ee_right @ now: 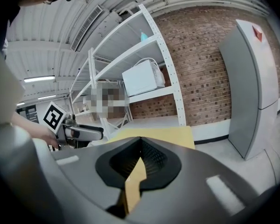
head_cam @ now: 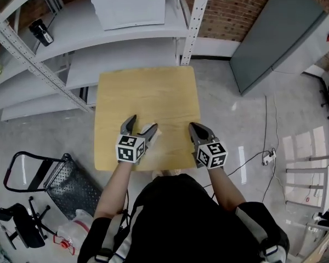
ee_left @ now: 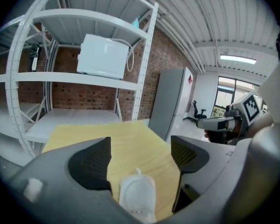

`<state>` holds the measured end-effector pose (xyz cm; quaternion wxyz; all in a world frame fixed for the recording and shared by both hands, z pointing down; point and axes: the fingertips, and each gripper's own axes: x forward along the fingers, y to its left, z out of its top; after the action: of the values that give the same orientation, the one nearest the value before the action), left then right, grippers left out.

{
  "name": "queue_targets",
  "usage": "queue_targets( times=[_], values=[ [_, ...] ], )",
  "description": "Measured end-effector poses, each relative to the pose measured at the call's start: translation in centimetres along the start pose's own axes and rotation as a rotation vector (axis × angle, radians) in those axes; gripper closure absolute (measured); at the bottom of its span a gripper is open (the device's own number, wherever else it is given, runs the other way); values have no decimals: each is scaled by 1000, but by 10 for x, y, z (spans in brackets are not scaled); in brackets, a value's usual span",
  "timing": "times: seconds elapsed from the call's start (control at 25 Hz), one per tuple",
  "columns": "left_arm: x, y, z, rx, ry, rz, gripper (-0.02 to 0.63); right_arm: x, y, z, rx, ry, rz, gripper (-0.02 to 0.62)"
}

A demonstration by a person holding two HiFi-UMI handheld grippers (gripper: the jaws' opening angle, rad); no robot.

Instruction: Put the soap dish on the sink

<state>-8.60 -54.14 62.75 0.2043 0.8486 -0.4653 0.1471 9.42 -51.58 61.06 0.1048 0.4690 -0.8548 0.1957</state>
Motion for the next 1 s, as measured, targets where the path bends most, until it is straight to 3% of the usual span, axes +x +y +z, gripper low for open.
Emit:
queue_targets(
  times=[0.24,0.28,0.36,0.44,0.8,1.0],
  values=[
    [-50,-11,41,5,-238,-19,312,-15,32,15,-25,-39,19,589],
    [-59,-12,47,4,-286,-10,365,-20,34,17,-26,-46,16,589],
    [-77,-13,56,2,-369,18,551,-29,37,23,-20,-70,8,589],
    [-88,-13,57,-6,-406,37,601,-34,37,28,-12,-94,4,589],
    [-118,-12,51,-23,-436,140,601,-57,32,41,-30,-146,39,589],
    [-120,-56,60,32,-482,156,601,-94,10,48,-42,-190,57,589]
  ],
)
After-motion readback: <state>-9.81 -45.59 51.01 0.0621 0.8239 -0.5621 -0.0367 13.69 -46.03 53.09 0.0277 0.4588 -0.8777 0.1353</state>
